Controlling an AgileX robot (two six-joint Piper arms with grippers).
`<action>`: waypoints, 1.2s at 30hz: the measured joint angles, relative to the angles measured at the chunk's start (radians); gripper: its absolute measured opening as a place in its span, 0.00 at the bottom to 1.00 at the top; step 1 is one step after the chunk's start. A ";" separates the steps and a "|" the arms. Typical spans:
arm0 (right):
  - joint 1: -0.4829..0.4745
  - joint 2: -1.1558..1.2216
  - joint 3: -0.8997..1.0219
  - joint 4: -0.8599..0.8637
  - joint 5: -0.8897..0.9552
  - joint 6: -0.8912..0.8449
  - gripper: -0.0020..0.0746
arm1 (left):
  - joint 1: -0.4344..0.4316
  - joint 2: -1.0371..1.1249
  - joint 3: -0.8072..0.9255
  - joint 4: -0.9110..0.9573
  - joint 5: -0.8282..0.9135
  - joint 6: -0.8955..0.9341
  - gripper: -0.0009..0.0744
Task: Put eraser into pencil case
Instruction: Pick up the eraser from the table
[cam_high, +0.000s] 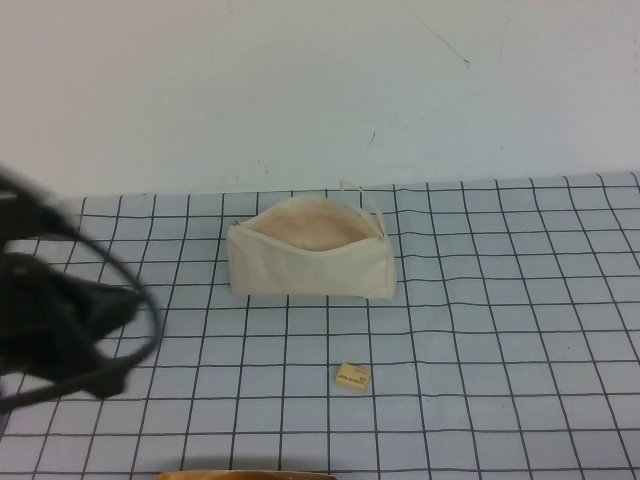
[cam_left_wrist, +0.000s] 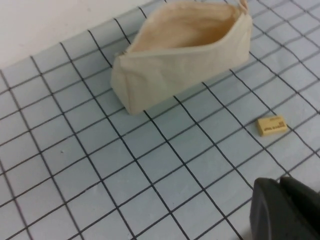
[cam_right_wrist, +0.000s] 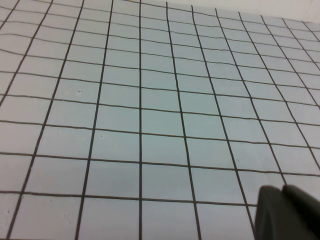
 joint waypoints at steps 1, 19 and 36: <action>0.000 0.000 0.000 0.000 0.000 0.000 0.02 | -0.032 0.035 -0.019 0.026 -0.002 -0.018 0.01; 0.000 0.000 0.000 0.000 0.000 0.000 0.02 | -0.515 0.779 -0.513 0.633 0.103 -0.631 0.02; 0.000 0.000 0.000 0.000 0.000 0.000 0.02 | -0.557 1.137 -0.818 0.636 0.289 -0.846 0.79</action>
